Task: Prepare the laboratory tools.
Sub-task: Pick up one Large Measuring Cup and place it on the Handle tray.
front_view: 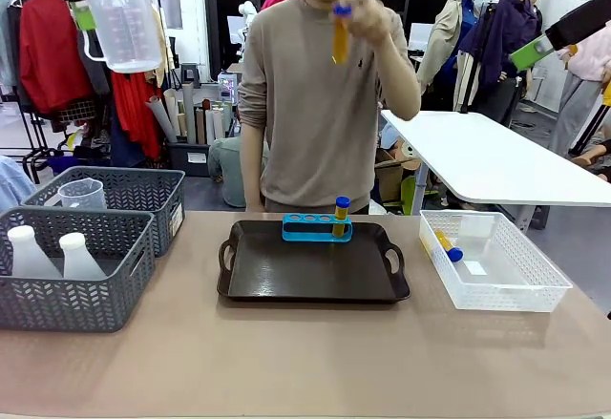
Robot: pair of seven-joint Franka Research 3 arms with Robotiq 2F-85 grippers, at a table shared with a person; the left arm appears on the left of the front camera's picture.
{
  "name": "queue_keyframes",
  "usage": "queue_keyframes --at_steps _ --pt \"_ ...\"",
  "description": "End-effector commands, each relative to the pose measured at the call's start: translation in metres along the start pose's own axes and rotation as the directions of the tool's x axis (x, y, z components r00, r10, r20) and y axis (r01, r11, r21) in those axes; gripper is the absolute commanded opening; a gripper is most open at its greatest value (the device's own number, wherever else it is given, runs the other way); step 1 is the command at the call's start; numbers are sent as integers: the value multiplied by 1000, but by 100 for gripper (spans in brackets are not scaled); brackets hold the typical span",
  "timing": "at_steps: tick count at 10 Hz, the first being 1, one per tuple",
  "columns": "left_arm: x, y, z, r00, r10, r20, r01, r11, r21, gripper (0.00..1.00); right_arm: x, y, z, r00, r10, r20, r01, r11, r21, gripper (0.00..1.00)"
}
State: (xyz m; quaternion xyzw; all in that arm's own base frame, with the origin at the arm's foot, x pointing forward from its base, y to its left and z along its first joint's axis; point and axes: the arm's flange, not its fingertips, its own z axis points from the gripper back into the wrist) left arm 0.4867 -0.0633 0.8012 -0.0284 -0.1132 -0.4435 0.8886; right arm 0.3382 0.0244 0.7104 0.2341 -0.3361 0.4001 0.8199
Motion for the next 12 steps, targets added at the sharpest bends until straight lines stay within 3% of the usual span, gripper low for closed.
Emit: queue_keyframes --at_steps 1,2,10,12 --pt "-2 -5 21 1000 24 7 -24 1000 5 0 1 1 0 1000 6 12 -7 1000 14 100" --pt "0 0 0 1000 0 0 0 1000 0 0 1 1 0 1000 6 12 -7 1000 14 100" --pt "1 1 -3 1000 12 -7 -12 1000 -8 0 1 1 0 1000 6 12 -7 1000 14 100" --pt "31 -16 -19 997 -73 -12 72 997 -31 0 1 1 0 1000 6 12 -7 1000 14 100"
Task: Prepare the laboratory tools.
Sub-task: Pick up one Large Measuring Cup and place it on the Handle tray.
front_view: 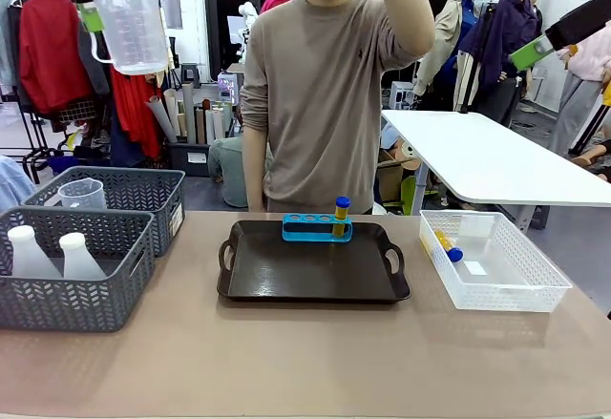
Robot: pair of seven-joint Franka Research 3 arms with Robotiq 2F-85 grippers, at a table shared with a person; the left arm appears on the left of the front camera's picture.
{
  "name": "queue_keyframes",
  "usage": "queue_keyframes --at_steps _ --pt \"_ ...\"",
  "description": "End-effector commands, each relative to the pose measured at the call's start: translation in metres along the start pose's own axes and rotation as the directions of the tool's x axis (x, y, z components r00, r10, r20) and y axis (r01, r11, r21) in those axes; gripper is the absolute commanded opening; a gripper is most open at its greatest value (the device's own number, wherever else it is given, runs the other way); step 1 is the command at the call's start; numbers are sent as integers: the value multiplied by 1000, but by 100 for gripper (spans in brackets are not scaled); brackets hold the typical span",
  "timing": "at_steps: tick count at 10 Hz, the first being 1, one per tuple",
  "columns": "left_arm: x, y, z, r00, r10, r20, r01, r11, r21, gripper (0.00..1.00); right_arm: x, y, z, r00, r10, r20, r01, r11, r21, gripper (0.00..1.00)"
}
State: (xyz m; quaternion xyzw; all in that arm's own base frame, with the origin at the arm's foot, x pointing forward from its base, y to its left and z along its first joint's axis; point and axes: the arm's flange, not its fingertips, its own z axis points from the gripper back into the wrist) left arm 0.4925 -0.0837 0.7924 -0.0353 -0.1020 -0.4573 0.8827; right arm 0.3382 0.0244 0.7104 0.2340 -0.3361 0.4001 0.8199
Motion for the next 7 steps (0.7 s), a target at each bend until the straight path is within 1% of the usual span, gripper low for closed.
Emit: queue_keyframes --at_steps 1,2,3,4,6,7 --pt "28 -20 -14 998 -64 2 64 998 -11 0 1 1 0 1000 6 12 -7 1000 14 100" --pt "41 -25 -21 995 -96 21 96 995 -2 0 1 1 0 1000 6 12 -7 1000 14 100" --pt "60 -43 -33 992 -124 21 124 992 -24 0 1 1 0 1000 6 12 -7 1000 14 100" --pt "74 -53 -50 986 -168 11 168 984 -55 0 1 1 0 1000 6 12 -7 1000 14 100" --pt "91 -62 -70 980 -197 -3 196 975 -107 0 1 1 0 1000 6 12 -7 1000 14 100" --pt "90 -60 -70 976 -216 5 215 969 -120 0 1 1 0 1000 6 12 -7 1000 14 100"
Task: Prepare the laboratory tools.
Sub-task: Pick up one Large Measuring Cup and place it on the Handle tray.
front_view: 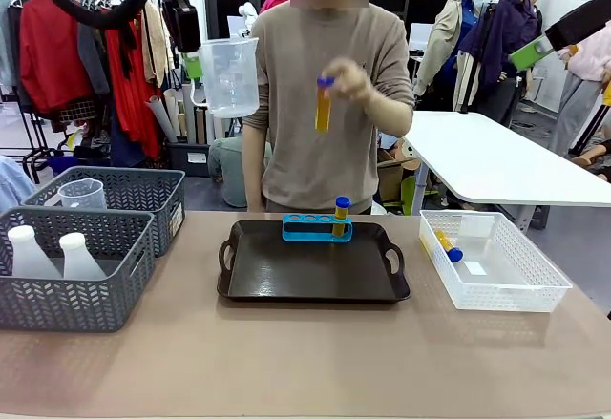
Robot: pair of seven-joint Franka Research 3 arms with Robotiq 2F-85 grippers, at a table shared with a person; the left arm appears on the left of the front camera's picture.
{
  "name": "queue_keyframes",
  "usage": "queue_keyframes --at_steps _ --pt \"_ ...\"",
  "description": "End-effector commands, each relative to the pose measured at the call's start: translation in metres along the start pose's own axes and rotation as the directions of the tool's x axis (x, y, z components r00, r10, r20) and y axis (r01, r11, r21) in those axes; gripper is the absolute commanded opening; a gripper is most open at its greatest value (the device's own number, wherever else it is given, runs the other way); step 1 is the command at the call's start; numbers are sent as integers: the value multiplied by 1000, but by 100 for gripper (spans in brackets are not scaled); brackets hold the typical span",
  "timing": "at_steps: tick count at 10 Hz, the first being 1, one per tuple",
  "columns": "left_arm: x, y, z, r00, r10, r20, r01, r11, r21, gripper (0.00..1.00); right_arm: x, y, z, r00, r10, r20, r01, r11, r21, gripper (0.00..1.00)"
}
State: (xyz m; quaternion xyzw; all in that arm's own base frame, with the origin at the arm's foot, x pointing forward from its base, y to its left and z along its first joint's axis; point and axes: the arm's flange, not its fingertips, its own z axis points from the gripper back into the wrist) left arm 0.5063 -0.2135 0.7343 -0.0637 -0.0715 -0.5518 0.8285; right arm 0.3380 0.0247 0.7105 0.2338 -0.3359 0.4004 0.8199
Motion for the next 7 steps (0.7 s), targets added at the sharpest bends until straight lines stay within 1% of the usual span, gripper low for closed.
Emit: queue_keyframes --at_steps 1,3,5,7 --pt "-15 4 14 1000 5 31 -4 999 -38 0 1 1 0 1000 6 13 -6 1000 14 100" --pt "-38 5 21 1000 -9 16 9 999 -49 0 1 1 0 1000 6 13 -6 1000 14 100" --pt "-60 4 27 1000 26 -5 -27 999 -33 0 1 1 0 1000 6 13 -6 1000 14 100" --pt "-66 2 26 999 40 -12 -40 999 -31 0 1 1 0 1000 6 13 -6 1000 14 100"
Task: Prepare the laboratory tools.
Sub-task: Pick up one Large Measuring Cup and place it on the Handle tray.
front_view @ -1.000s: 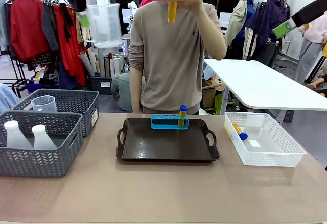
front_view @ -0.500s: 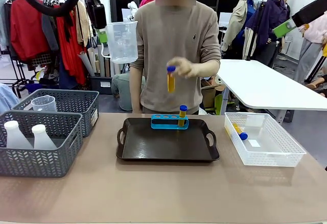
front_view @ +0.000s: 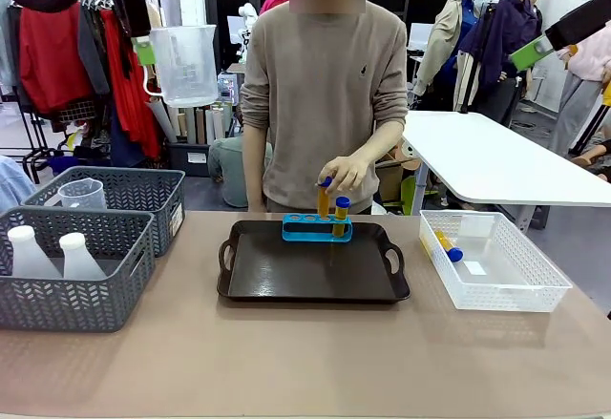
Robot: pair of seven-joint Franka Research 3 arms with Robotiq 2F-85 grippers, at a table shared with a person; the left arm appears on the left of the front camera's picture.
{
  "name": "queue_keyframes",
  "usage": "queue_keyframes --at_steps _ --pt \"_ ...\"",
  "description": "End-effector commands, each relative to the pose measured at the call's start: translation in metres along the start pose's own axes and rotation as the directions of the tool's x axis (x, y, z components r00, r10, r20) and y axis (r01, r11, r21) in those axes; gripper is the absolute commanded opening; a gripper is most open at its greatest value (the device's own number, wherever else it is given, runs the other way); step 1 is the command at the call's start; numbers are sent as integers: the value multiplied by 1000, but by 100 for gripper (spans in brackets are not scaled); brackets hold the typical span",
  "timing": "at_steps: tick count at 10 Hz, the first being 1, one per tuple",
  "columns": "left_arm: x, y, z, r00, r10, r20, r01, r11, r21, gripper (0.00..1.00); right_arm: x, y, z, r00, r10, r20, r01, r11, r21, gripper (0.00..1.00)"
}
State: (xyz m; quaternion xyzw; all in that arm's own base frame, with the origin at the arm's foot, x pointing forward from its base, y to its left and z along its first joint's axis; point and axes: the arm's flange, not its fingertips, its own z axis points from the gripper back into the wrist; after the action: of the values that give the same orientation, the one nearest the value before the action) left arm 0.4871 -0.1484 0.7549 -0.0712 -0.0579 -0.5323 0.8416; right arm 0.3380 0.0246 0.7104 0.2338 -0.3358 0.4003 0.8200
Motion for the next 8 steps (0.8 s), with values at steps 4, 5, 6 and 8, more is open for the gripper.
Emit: queue_keyframes --at_steps 4,5,6,8 --pt "-14 2 -1 999 33 1 -33 999 18 0 1 1 0 1000 6 13 -6 1000 14 100" --pt "-2 1 -6 1000 6 -12 -6 1000 -8 0 1 1 0 1000 6 13 -6 1000 14 100" --pt "-2 1 -6 1000 6 -12 -6 1000 -8 0 1 1 0 1000 6 13 -6 1000 14 100" --pt "-2 1 -6 1000 6 -12 -6 1000 -8 0 1 1 0 1000 6 13 -6 1000 14 100"
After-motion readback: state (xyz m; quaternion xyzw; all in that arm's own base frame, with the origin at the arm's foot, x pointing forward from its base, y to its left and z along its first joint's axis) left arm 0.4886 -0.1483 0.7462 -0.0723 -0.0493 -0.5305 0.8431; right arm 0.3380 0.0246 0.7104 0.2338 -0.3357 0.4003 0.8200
